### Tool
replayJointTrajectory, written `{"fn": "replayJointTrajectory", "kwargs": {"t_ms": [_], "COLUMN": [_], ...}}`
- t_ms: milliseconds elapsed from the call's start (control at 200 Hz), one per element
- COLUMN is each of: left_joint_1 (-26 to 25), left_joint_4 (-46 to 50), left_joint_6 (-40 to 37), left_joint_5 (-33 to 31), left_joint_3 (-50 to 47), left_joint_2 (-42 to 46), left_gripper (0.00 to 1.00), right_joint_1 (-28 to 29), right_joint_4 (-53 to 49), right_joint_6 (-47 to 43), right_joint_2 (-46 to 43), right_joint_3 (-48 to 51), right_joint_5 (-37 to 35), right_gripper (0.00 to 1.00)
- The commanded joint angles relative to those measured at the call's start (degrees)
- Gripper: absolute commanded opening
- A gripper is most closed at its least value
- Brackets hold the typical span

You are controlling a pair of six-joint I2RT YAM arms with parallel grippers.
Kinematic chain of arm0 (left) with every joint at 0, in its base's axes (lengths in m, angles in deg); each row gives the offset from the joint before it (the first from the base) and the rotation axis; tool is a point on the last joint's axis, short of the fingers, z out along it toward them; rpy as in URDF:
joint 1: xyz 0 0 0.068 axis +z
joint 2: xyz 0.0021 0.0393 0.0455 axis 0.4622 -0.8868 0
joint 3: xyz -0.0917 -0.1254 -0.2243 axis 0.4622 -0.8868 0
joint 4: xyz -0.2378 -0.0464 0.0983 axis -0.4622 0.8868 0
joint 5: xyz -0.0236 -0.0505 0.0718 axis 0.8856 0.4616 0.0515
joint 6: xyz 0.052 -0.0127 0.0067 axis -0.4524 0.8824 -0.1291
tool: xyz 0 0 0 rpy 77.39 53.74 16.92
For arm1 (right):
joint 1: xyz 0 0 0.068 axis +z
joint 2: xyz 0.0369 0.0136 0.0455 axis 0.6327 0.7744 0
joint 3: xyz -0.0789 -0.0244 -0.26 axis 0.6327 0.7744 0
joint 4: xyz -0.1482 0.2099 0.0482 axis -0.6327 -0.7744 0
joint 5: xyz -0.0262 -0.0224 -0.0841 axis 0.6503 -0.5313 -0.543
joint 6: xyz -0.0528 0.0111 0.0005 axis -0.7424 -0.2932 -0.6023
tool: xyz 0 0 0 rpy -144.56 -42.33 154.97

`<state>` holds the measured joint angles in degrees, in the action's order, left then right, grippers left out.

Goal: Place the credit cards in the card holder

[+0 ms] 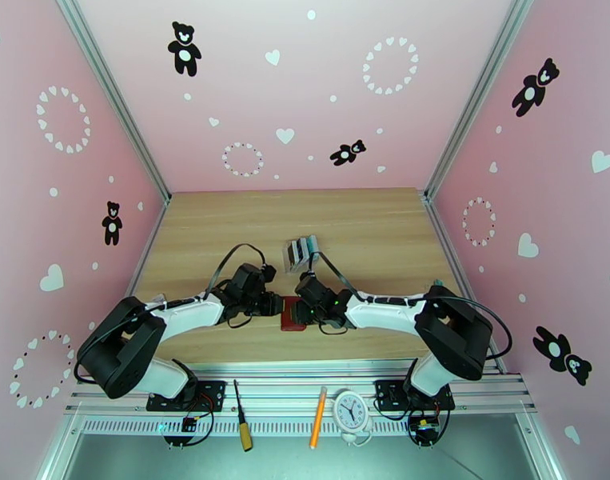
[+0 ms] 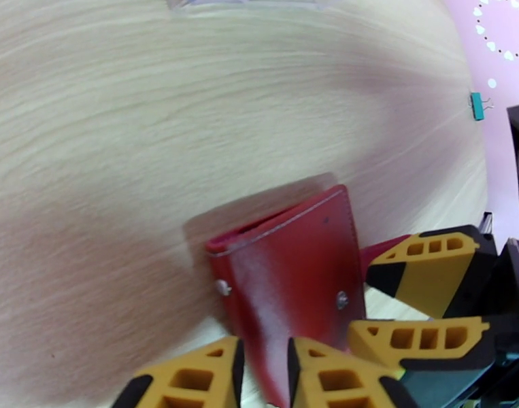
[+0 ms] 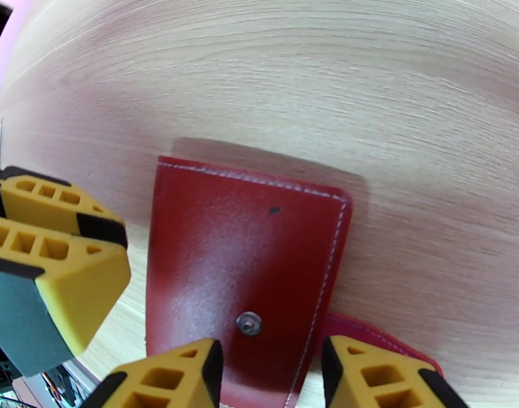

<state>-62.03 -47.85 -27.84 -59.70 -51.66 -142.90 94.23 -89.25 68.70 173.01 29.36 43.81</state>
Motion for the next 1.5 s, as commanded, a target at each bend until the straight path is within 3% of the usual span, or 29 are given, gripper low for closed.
{"fn": "replayJointTrajectory", "kwargs": {"t_ms": [0,551,1492], "left_joint_1": [-0.2,-0.3,-0.2], "left_joint_4": [1.4,2.2,2.5], "left_joint_6": [-1.2,-1.7,-1.9], "left_joint_5": [-1.6,-2.3,-2.3], "left_joint_3": [0.4,1.1,2.0], "left_joint_2": [-0.7,-2.6,-5.0], "left_gripper": [0.26,0.13,0.11], "right_joint_1": [-0.5,-1.0,-3.3], "right_joint_4": [0.8,3.0,7.5], "right_joint_6": [0.8,0.9,2.2], "right_joint_2": [1.0,1.2,-1.2], "right_joint_3": [1.0,1.6,3.5], "right_joint_5": [0.7,3.0,8.5], "right_gripper": [0.46,0.45,0.44]}}
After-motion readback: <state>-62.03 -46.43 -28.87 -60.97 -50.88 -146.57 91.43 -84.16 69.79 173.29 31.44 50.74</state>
